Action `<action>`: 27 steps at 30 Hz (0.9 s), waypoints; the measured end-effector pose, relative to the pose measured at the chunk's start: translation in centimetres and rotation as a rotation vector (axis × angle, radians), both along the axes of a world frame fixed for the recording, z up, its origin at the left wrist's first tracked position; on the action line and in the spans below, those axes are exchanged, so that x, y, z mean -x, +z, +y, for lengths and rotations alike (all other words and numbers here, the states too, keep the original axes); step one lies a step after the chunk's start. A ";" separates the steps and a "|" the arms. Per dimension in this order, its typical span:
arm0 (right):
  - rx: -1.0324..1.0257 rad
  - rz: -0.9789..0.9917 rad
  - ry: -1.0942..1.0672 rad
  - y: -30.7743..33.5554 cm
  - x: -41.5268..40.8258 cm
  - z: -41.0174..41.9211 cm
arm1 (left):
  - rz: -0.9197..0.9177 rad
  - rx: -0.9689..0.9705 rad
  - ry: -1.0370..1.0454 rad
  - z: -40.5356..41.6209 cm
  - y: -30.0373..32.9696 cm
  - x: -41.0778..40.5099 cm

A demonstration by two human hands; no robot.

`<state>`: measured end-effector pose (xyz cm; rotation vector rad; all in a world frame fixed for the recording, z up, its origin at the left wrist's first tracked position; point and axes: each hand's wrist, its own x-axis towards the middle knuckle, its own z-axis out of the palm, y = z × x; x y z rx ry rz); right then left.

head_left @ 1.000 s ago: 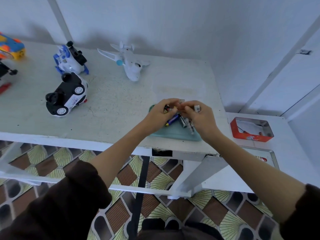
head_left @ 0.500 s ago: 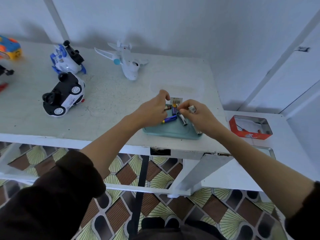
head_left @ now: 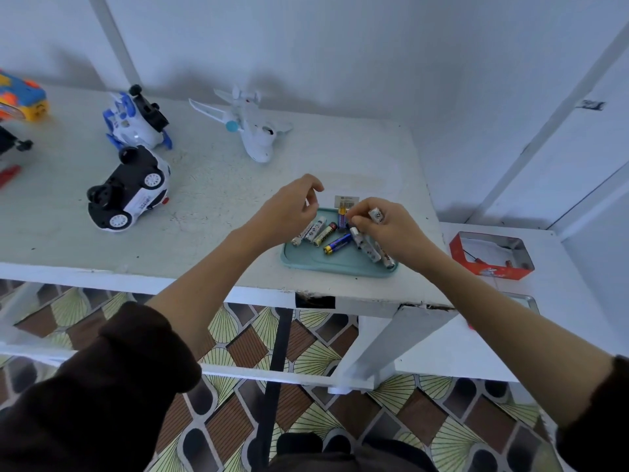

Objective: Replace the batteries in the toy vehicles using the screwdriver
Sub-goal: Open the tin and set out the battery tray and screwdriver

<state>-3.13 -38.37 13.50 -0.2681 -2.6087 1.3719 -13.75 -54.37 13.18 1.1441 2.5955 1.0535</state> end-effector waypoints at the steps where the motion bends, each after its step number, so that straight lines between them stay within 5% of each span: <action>1: -0.034 0.015 -0.039 0.0 0.2 0.2 | 0.000 0.002 0.003 -0.1 0.0 0.0; 6: -0.117 -0.063 -0.149 -0.1 0.9 1.3 | -0.002 -0.007 0.012 -0.3 0.1 -0.1; 15: -0.344 -0.065 0.049 -0.1 0.6 0.8 | -0.004 -0.048 0.005 -0.2 0.0 -0.5; 27: -0.358 0.001 -0.053 0.5 -0.7 3.1 | 0.039 -0.104 -0.079 2.7 1.1 -1.5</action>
